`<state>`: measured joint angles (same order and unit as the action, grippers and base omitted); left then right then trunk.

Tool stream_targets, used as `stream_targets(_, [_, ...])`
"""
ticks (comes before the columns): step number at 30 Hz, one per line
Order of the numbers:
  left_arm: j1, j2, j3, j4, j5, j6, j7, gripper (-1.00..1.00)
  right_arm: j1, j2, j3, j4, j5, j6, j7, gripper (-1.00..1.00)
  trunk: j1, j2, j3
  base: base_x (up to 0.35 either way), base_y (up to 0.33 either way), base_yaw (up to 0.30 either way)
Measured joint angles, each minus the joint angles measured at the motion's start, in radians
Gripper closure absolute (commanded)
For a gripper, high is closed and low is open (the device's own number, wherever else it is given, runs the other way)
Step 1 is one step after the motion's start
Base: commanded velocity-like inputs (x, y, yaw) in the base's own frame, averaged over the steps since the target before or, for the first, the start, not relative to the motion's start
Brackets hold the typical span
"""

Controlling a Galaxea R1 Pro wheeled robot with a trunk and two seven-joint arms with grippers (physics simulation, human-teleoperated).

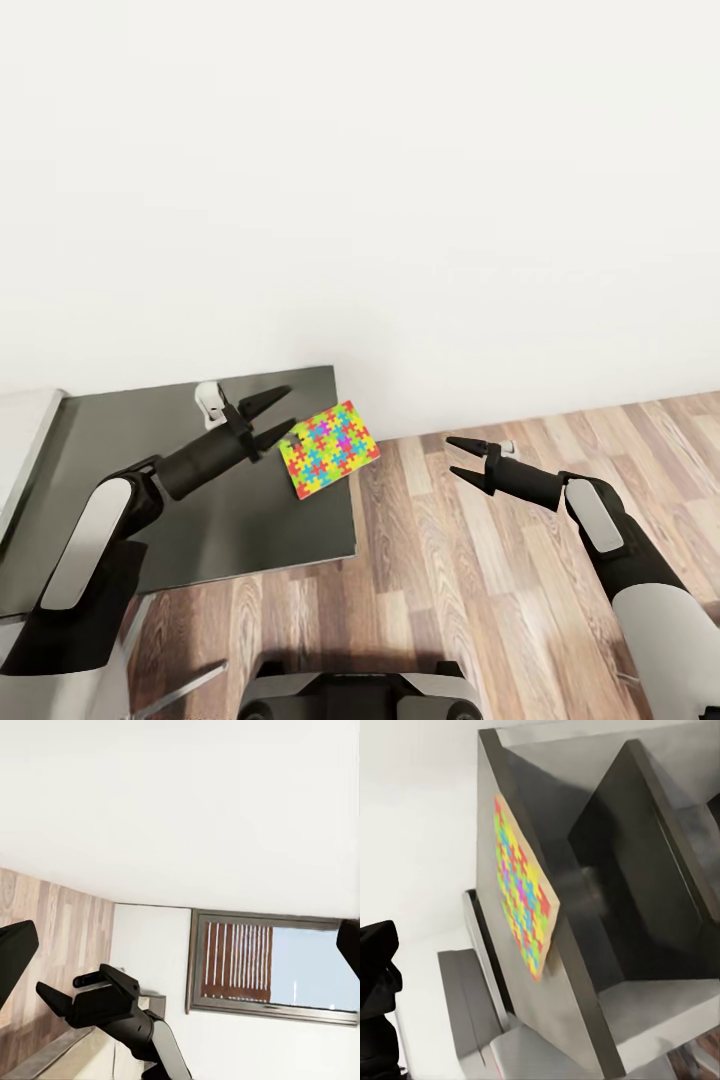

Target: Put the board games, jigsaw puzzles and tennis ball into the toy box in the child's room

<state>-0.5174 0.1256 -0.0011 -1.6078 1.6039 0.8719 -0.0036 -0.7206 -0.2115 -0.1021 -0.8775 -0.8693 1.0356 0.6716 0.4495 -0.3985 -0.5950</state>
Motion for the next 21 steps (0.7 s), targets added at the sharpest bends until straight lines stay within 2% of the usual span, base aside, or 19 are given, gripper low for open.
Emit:
stream_targets(7, [0.002,0.0,0.0,0.0,0.001,-0.002,-0.007,-1.0,0.0,0.0,-0.001,0.0,0.0,0.0,0.0,-1.0,0.0,0.0,0.0,0.0,0.0,0.081])
stream_targets(21, [0.001,0.003,0.003,0.0,0.001,-0.001,-0.007,-1.0,0.0,0.0,-0.002,0.0,0.0,0.001,0.0,-1.0,0.0,0.0,0.0,0.0,0.0,0.017])
